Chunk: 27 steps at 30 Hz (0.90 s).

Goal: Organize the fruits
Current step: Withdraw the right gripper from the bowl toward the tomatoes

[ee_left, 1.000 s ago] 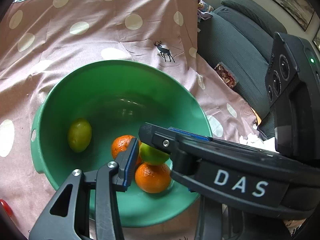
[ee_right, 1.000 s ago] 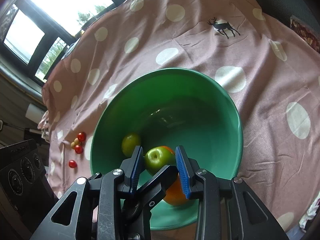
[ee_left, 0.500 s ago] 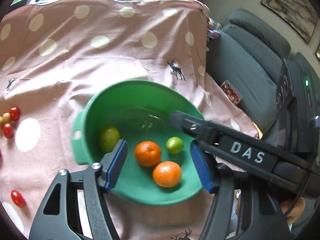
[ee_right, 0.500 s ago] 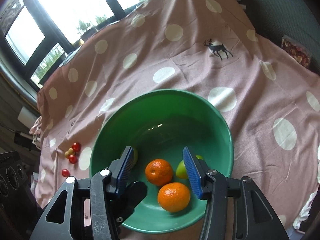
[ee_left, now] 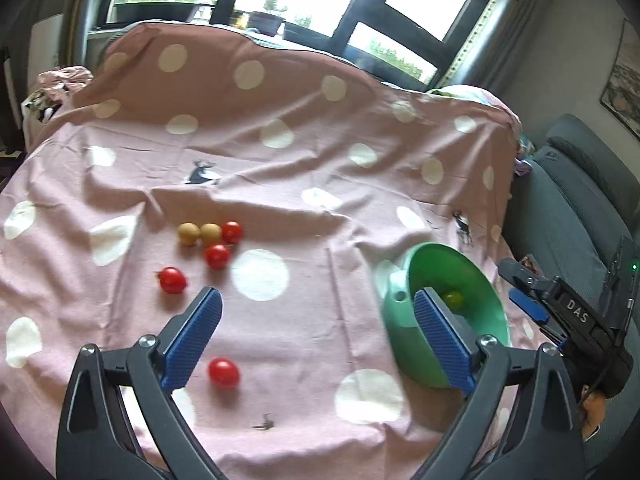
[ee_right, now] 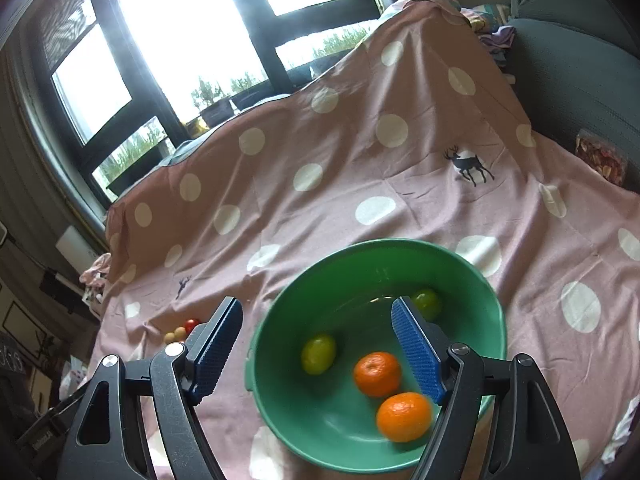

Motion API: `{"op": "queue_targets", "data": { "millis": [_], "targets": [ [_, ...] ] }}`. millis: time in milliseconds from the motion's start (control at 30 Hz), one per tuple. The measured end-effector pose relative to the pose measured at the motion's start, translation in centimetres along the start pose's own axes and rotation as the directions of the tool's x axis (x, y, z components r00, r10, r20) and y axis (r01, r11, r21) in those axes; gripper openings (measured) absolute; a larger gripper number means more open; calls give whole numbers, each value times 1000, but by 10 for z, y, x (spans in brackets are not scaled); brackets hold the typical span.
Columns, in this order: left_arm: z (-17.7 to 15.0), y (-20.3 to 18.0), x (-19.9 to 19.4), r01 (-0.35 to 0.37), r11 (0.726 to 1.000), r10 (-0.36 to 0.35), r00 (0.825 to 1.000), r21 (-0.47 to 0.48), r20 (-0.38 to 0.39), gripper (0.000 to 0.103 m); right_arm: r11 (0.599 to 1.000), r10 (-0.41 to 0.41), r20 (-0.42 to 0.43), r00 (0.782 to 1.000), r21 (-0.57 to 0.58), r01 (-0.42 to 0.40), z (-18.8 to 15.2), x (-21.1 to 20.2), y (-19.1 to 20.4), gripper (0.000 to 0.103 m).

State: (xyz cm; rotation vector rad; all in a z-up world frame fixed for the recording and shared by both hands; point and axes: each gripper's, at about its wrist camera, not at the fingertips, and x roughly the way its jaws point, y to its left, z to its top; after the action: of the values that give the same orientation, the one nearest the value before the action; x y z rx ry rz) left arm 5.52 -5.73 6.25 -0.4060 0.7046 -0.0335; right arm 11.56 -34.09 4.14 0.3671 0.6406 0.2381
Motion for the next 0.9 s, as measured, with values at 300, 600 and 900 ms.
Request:
{"op": "queue_targets", "data": {
  "millis": [300, 600, 900],
  "targets": [
    [-18, 79, -4, -130, 985, 124, 990, -114, -61, 98, 985, 152, -93, 984, -71, -159, -25, 23, 54, 78],
    [-11, 108, 9, -242, 964, 233, 969, -113, -84, 95, 950, 214, -253, 943, -169, -261, -64, 54, 106, 78],
    [23, 112, 53, -207, 969, 181, 966, -135, -187, 63, 911, 274, -454, 848, -159, -380, -105, 83, 136, 43]
  ]
}}
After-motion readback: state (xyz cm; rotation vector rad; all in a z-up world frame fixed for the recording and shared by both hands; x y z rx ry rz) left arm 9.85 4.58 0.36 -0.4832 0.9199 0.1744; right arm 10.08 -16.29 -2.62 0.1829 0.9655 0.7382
